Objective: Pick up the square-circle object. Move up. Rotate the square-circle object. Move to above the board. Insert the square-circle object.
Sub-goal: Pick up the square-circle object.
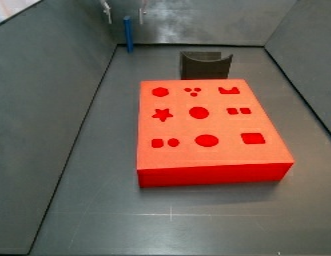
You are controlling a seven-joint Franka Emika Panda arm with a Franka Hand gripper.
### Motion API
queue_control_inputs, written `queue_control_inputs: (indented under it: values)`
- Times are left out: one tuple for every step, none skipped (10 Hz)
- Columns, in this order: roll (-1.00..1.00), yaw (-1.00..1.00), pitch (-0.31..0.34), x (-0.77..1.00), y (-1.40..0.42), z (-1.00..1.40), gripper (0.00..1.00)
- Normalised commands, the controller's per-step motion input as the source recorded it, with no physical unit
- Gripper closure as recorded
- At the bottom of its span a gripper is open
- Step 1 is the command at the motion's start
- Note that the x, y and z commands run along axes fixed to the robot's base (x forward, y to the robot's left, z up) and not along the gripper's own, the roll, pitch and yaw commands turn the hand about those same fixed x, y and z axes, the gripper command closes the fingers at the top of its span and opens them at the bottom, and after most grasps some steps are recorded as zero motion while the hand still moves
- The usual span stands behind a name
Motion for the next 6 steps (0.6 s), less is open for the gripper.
queue_control_inputs:
  values:
    - [-0.23, -0.05, -0.107, 0.17, 0.01, -0.63, 0.0]
    - [-0.24, -0.05, -0.116, 0.13, 0.07, -0.62, 0.0]
    - [-0.23, -0.04, -0.12, 0.01, 0.15, -0.59, 0.0]
    - [-0.19, -0.03, -0.116, 0.0, 0.13, -0.56, 0.0]
    - [-0.19, 0.0, -0.139, 0.0, 0.02, -0.36, 0.0]
    - [-0.04, 0.0, -0.007, 0.0, 0.01, -0.02, 0.0]
